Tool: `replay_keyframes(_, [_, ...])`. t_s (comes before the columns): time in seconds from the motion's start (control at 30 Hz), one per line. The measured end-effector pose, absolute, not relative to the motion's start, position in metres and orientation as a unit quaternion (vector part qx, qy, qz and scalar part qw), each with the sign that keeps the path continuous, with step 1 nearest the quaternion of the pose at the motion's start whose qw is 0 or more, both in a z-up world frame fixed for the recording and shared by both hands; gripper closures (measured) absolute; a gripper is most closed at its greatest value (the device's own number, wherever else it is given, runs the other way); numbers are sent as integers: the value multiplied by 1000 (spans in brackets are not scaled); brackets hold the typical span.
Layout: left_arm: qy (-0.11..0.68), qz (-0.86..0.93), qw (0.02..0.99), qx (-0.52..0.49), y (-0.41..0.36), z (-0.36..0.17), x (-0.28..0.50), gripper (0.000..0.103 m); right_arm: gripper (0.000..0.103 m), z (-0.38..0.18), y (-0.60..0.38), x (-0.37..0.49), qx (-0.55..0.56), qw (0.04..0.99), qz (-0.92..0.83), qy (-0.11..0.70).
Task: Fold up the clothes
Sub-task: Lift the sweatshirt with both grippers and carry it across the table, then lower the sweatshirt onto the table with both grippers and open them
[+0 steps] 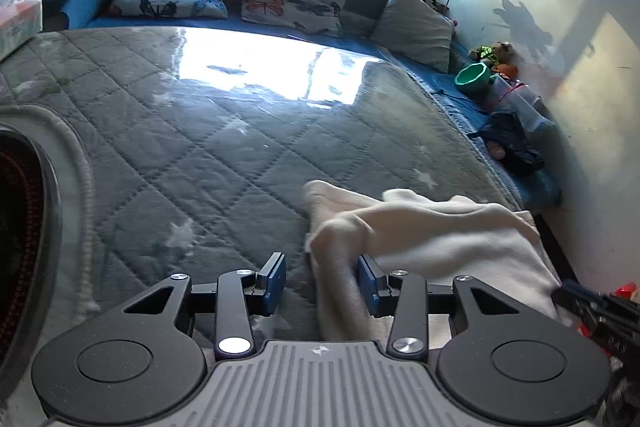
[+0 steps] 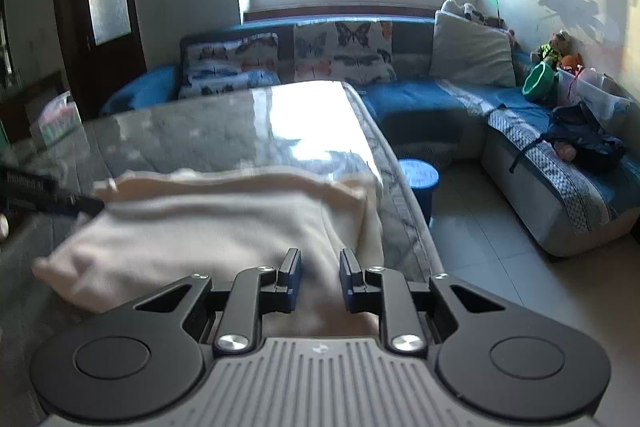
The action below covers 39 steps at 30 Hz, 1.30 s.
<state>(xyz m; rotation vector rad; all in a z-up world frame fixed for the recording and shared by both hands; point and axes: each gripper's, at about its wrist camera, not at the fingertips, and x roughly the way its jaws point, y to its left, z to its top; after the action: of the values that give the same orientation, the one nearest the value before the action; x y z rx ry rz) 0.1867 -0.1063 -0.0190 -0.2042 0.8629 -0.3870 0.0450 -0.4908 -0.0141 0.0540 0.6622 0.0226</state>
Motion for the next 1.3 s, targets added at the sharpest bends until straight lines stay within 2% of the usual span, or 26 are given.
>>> replay_keyframes(0.23, [400,-162,898,-82,-107,-12,185,61,84,-8,-491,47,20,945,15,326])
replay_keyframes(0.4, [361,-149,919,-59,-115,2,176,62,84,3,-473,66,5,946,45,322])
replay_keyframes(0.53, [353,-198,912,-68,-127,9,166,62,84,0,-455,92,-2,941,72,330])
replay_keyframes(0.9, [360,-326,874,-22,-182,-14,136,65,84,-13,-423,139,-25,931,99,351])
replay_keyframes(1.3, [371,-338,864,-29,-176,-26,138,65,80,-11,-410,148,-30,932,106,345])
